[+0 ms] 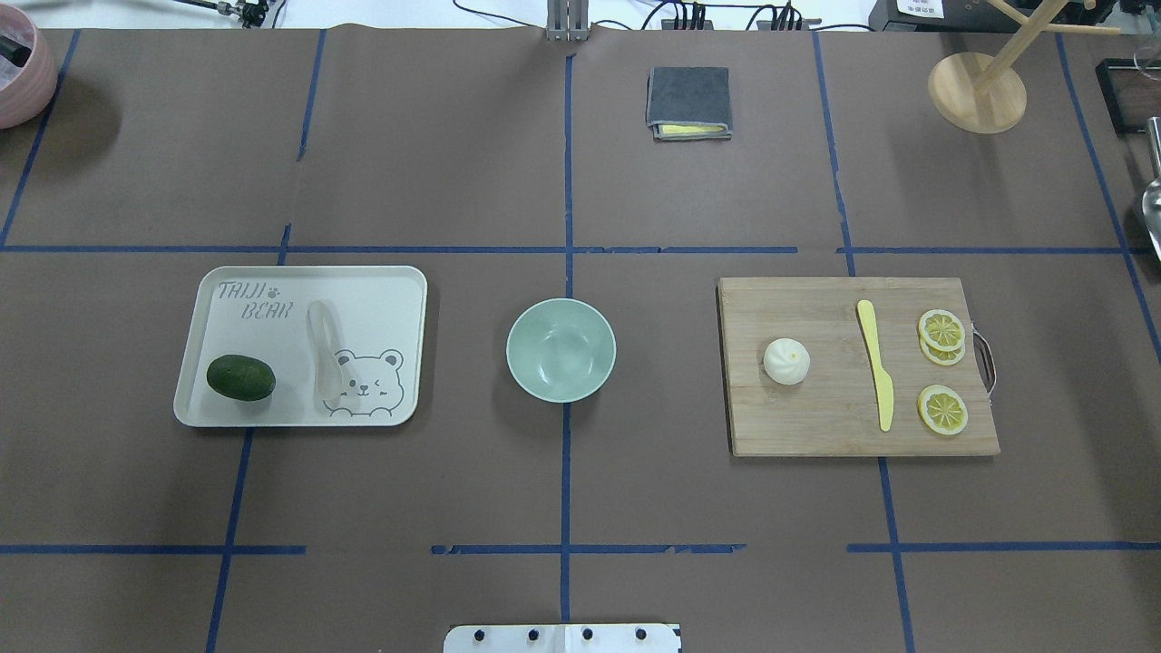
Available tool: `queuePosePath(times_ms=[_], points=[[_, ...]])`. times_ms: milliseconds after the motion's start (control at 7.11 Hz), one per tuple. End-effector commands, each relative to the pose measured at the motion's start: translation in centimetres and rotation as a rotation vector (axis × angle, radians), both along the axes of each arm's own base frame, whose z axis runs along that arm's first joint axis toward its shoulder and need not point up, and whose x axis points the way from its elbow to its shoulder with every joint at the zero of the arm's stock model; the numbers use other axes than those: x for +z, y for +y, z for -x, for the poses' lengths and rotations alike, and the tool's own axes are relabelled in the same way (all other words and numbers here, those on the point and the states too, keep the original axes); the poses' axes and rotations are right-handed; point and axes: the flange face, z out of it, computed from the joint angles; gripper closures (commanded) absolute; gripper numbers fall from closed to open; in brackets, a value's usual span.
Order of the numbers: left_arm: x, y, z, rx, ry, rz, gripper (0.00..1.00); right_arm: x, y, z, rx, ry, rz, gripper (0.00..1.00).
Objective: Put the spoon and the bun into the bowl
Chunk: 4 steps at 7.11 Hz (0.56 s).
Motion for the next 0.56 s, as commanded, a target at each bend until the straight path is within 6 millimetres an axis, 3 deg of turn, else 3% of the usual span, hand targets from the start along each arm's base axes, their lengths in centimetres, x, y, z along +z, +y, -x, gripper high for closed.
queuePosePath(times_ms=[0,422], points=[[-0.2,-0.1,0.0,-0.001,0.000,-0.005,0.00,0.1,0.0,0.0,0.000,0.000,0.001,0.00],[-0.6,-0.5,-0.7,0.016,-0.013,-0.064,0.00,-1.2,-0.3,0.1,-0.003,-0.001,-0.029,0.00]])
